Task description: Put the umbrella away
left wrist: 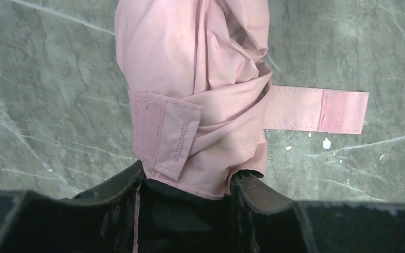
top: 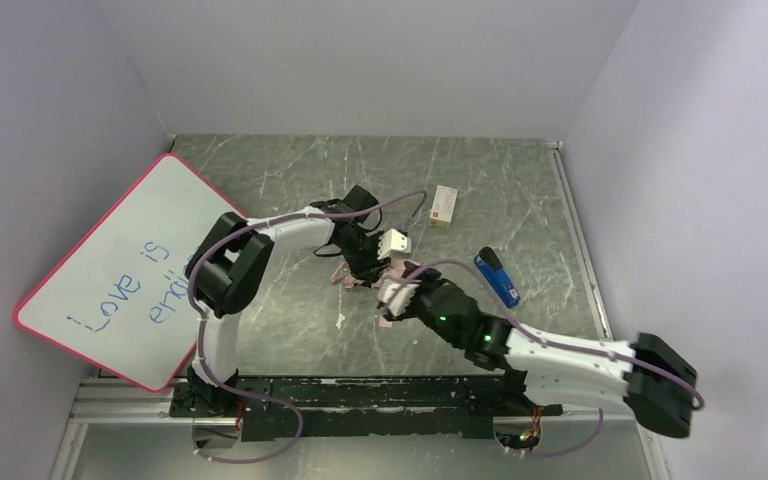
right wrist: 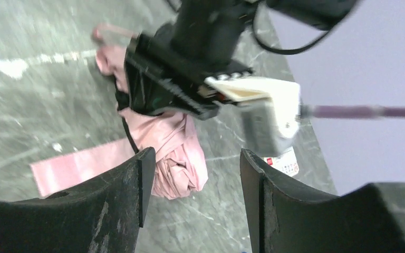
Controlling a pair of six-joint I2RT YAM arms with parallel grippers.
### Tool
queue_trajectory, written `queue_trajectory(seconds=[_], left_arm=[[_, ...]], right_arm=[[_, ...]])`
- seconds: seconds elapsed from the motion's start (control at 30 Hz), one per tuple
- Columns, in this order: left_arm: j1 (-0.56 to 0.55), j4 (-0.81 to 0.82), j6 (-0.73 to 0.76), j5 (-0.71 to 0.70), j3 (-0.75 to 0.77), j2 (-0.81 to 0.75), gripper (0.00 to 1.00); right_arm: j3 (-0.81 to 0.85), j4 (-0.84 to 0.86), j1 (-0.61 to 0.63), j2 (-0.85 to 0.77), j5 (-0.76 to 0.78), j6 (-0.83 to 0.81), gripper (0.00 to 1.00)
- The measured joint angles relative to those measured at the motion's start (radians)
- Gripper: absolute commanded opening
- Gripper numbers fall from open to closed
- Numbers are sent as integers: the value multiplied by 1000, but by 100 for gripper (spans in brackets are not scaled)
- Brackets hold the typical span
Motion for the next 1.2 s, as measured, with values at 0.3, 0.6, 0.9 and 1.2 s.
queue_trajectory(seconds=[0.3,0.6,0.9,1.2], left_arm=[[-39,94,-15,-103,-84,-61,5],[-70,217,-31,-201,-187,-125,5],[-151,460,-23,-417,-347,-200,5],[-192,690,30,-567,-462,-214,5]], right_arm=[[-107,-8,2,-465,33,374,63],[-96,-143,2,-597,251,809,59],[34,-488,2,-384,369,1201,63],[86,-639,2,-390,390,1337,61]])
